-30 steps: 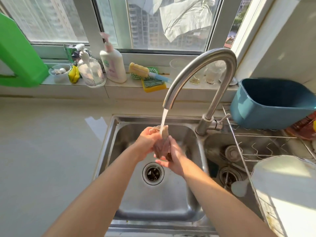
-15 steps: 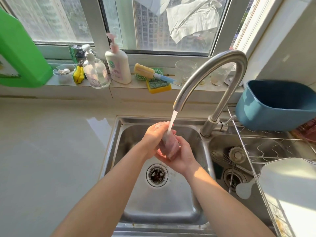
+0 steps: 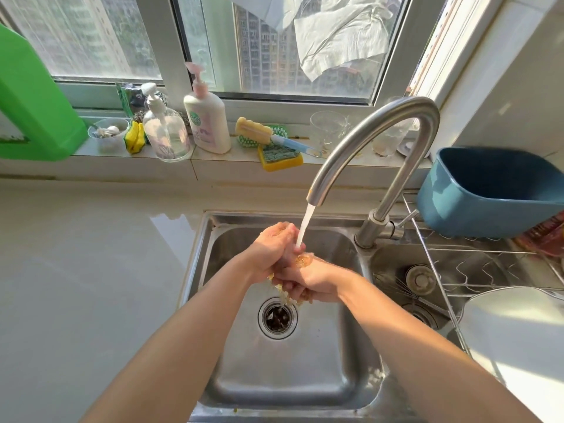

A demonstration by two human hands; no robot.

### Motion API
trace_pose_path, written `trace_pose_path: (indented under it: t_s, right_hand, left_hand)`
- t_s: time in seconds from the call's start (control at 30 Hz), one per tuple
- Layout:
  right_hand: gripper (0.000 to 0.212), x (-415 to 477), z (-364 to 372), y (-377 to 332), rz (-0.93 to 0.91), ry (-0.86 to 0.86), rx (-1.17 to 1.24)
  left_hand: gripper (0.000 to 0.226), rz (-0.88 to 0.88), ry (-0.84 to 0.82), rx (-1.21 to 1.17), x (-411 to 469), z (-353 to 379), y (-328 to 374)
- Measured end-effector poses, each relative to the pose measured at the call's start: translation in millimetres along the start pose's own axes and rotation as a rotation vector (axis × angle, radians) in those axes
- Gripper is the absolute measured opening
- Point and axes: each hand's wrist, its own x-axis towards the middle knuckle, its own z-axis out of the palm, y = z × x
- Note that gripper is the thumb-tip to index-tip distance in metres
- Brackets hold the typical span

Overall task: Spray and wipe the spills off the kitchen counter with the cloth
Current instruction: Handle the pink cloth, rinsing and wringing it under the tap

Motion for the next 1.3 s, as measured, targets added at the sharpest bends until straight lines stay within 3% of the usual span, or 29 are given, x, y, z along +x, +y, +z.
trace_pose_path:
  t_s: [0.1, 0.17, 0.3, 0.43, 0.53, 0.67, 0.73, 0.8, 0.9, 1.1, 1.3]
  right_hand:
    - [0.017, 1.7, 8.0, 4.3, -0.182, 0.209, -0.419]
    - [0.028, 4.9, 11.6, 11.7, -0.334, 0.271, -0.574]
    - [0.034, 13.7, 11.9, 23.7, -0.244, 0.397, -0.657]
    - [0.050, 16.1, 14.8, 24.5, -0.257, 0.405, -0.725]
    - [0.046, 16.2, 6.8, 26.6, -0.268, 0.463, -0.799]
    - [0.035, 12.7, 1.0, 31.5, -0.213, 0.407, -0.436]
    - [0.023, 10.8, 0.7, 33.4, -0.157, 0.357, -0.249]
    - [0.018, 8.1, 2.4, 33.6, -0.109, 0.277, -0.040]
    - [0.026, 8.1, 7.5, 29.7, -0.166, 0.184, 0.183]
    - [0.029, 10.8, 9.2, 19.5, -0.285, 0.209, 0.252]
    - [0.032, 3.4, 5.5, 11.7, -0.329, 0.079, 0.321]
  left_hand:
    - [0.026, -0.050, 0.138, 0.103, 6.7, 6.2, -4.9]
    - [0.027, -0.042, 0.191, 0.185, 10.1, 10.7, -8.9]
    - [0.032, -0.021, 0.296, 0.293, 10.5, 18.8, -11.1]
    - [0.036, 0.016, 0.388, 0.517, 9.2, 23.0, -7.8]
    - [0.021, 0.098, 0.403, 0.554, 4.8, 28.9, -6.6]
    - [0.007, 0.270, 0.173, 0.436, -11.9, 23.8, -7.8]
    - [0.012, 0.308, 0.072, 0.446, -16.4, 14.7, -8.1]
    - [0.021, 0.317, 0.024, 0.425, -20.2, 10.7, -5.9]
    - [0.024, 0.359, 0.014, 0.398, -23.0, 12.9, 0.2]
    - [0.026, 0.419, 0.037, 0.456, -19.8, 16.3, 9.5]
    - [0.008, 0.257, 0.050, 0.311, -28.1, 25.8, 17.7]
